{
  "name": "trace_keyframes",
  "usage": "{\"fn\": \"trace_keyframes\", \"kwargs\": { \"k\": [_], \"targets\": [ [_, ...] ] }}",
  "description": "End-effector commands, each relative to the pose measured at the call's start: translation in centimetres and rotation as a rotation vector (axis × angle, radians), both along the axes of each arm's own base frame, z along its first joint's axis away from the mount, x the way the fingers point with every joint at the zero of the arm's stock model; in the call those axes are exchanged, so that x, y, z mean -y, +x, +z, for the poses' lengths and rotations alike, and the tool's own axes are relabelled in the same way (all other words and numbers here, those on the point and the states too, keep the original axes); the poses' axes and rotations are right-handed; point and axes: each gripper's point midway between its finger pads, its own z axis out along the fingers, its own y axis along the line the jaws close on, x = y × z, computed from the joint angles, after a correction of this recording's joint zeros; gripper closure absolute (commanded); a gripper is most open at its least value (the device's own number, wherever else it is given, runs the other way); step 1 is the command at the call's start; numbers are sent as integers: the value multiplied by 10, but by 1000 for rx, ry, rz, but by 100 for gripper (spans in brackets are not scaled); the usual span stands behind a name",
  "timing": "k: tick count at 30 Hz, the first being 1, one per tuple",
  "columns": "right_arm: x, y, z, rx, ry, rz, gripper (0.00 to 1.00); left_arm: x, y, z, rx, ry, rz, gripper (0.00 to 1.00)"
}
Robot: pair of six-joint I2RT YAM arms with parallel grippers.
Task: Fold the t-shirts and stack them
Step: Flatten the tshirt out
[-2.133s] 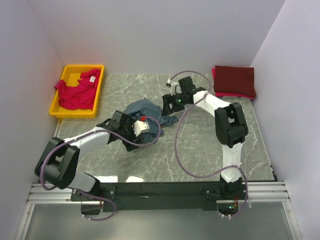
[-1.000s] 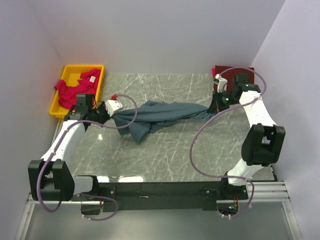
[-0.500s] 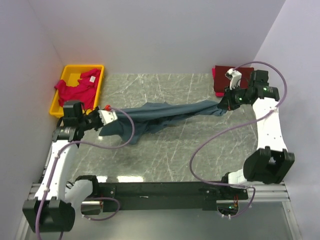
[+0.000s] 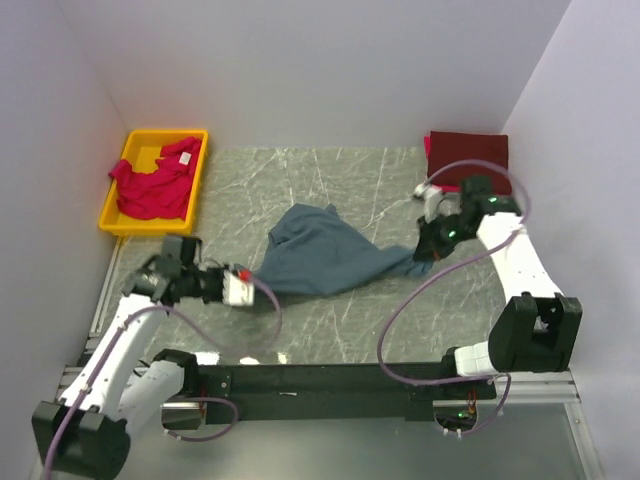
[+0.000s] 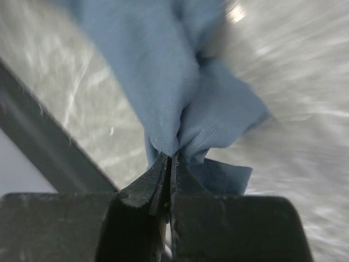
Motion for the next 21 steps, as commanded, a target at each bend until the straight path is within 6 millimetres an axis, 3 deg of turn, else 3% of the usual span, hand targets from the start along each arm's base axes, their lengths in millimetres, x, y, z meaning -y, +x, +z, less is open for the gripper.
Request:
{"fn": "trace_keyframes", "kwargs": {
  "k": [1,3,4,5,8,9,15,21],
  "targets": [
    [-10,-35,-38,-51,-151,169,100,1,-49,-49,-47,129,-155,70],
    [-8,-49,-59,-73,-223,224,96,2,-60,-59,-63,140,-183,56],
    [-4,-50,-65,-77,-249,226,86,2,-64,-63,-74,138,-182,46],
    [4,-55,-75,-100,-292,233,80,3,-66,-63,-94,124,-170,43],
    [18,-59,-90,-133,-361,233,68,7,-66,-60,-159,88,-130,40],
    [19,-60,-91,-137,-365,238,65,13,-55,-51,-143,53,-107,40],
    [11,-45,-80,-135,-325,201,43,39,-31,-34,-363,-92,26,39],
    [-12,-23,-76,-178,-208,116,45,64,8,-21,-506,-187,206,38]
  ]
}}
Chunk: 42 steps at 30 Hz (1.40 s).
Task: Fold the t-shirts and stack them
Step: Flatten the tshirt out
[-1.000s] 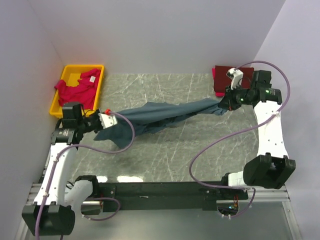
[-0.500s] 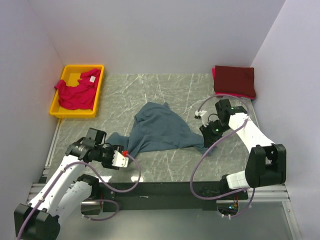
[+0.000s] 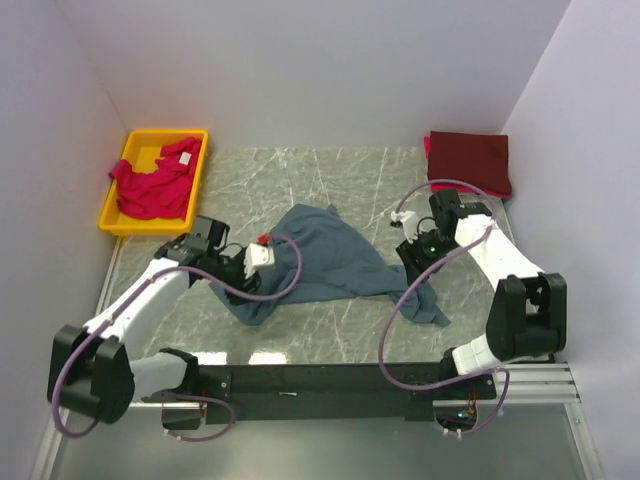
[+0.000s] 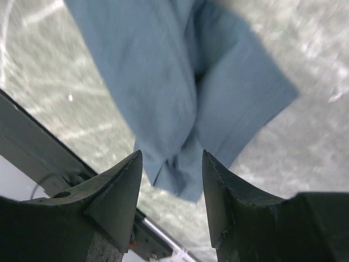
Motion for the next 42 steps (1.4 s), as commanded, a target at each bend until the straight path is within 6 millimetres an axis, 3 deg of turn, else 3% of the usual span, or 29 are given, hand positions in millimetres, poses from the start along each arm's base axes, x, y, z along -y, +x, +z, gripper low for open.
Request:
{"fn": "trace_keyframes", "kwargs": {
  "k": [1,6,9,16,20,23,26,28,31,32,33,38,41,42],
  "targets": [
    [-14,23,3,-5,69,-80,46,28,25,23,-78,-92,136,40],
    [-15,26,-22,-97,57,-148,47,56,43,21,-151,-93,247,42],
    [-13,25,-33,-128,45,-168,46,65,54,2,-194,-51,315,42],
    [-15,4,-41,-195,79,-164,46,67,62,-44,-269,65,420,44],
    [-16,-5,-47,-227,85,-158,46,68,62,-55,-289,92,433,46],
    [-17,-6,-46,-237,97,-158,49,71,60,-58,-302,86,423,53],
    [-22,-5,-42,-257,127,-154,53,74,60,-61,-317,81,422,71],
    [-25,-2,-40,-260,144,-153,58,76,60,-58,-323,74,425,81],
    [-30,0,-33,-261,172,-135,81,77,62,-48,-314,55,424,94],
    [-30,-2,-31,-271,178,-134,95,78,64,-38,-301,44,422,97],
    [-31,0,-26,-255,186,-127,100,78,65,-33,-294,38,421,99],
    [-18,13,-2,-181,203,-164,100,64,89,13,-233,-39,470,99],
    [7,41,30,-63,205,-242,100,49,109,53,-159,-96,503,99],
    [13,58,52,17,210,-254,100,44,112,64,-139,-105,508,99]
  ]
}}
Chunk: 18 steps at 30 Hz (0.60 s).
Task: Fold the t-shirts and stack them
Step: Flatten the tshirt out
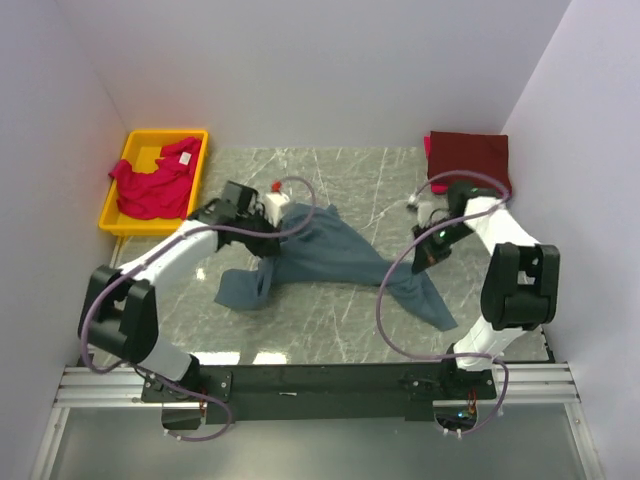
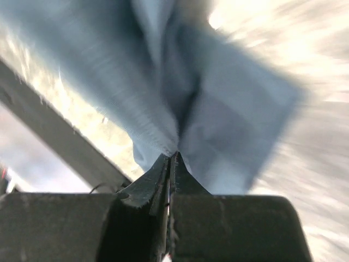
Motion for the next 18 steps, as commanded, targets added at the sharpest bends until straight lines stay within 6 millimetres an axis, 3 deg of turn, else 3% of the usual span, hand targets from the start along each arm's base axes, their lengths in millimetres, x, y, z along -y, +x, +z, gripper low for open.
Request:
{"fn": "trace_keyframes", "kwargs": {
  "k": [1,5,6,8,9,11,12,14,15,17,18],
  "targets": [
    [26,44,71,252,-5,-76,100,-10,29,84,189,-87,20,99],
    [36,79,144,479,-24,-134,100,-11,34,154,362,-121,-17,99],
    [38,87,176,579,-33,-148,100,-11,36,168,401,-126,-20,99],
    [44,99,214,704,-42,-211,100,-12,33,206,488,-152,-27,99],
    [48,97,246,807,-54,-240,100,-13,31,217,512,-154,-34,99],
    [59,101,287,959,-70,-319,100,-15,18,252,589,-179,-52,99],
    [60,87,317,1061,-79,-345,100,-15,11,265,617,-195,-66,99],
    [71,79,359,1225,-119,-422,100,-19,-8,299,714,-235,-82,99],
    [75,60,385,1313,-127,-476,100,-20,-16,310,740,-257,-82,99],
    [87,43,424,1458,-155,-588,100,-23,-42,337,810,-314,-106,100],
    [89,23,445,1538,-160,-627,100,-23,-50,348,843,-335,-117,100]
  ]
}}
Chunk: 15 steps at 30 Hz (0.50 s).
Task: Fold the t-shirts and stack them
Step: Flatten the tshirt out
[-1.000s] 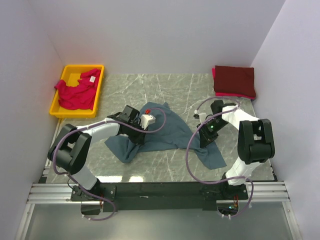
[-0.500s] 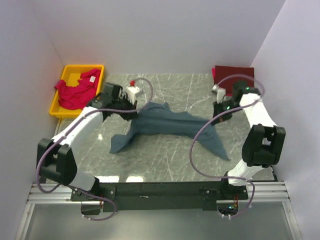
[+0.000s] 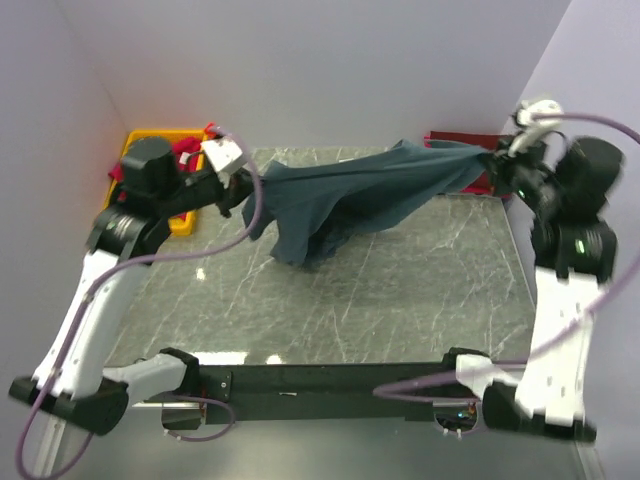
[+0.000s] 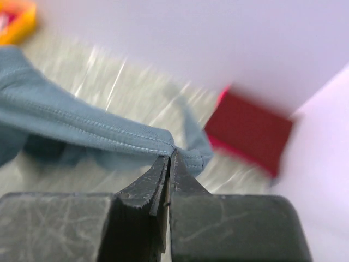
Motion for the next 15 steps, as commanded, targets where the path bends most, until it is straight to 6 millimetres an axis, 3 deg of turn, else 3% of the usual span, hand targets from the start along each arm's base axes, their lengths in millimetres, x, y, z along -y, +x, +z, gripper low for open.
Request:
{"fn": "trace_keyframes", "kwargs": {
  "k": [1,2,6,8,10,13,15],
  "targets": [
    [39,-37,100,382,13,-277,100,-10,-42,59,167,-75,-39,99],
    [49,-48,120,460,22,-341,100,-12,-58,72,198,-105,-58,99],
    [62,-100,181,678,45,-470,100,-12,-89,115,289,-214,-106,99],
    [66,-111,208,761,36,-495,100,-10,-103,136,286,-274,-140,99],
    [66,-111,223,794,33,-493,100,-9,-109,155,295,-320,-158,100],
    [60,-82,237,779,34,-430,100,-3,-98,158,182,-380,-144,99],
    [50,-45,232,728,26,-335,100,0,-78,141,79,-380,-95,99]
  ]
}}
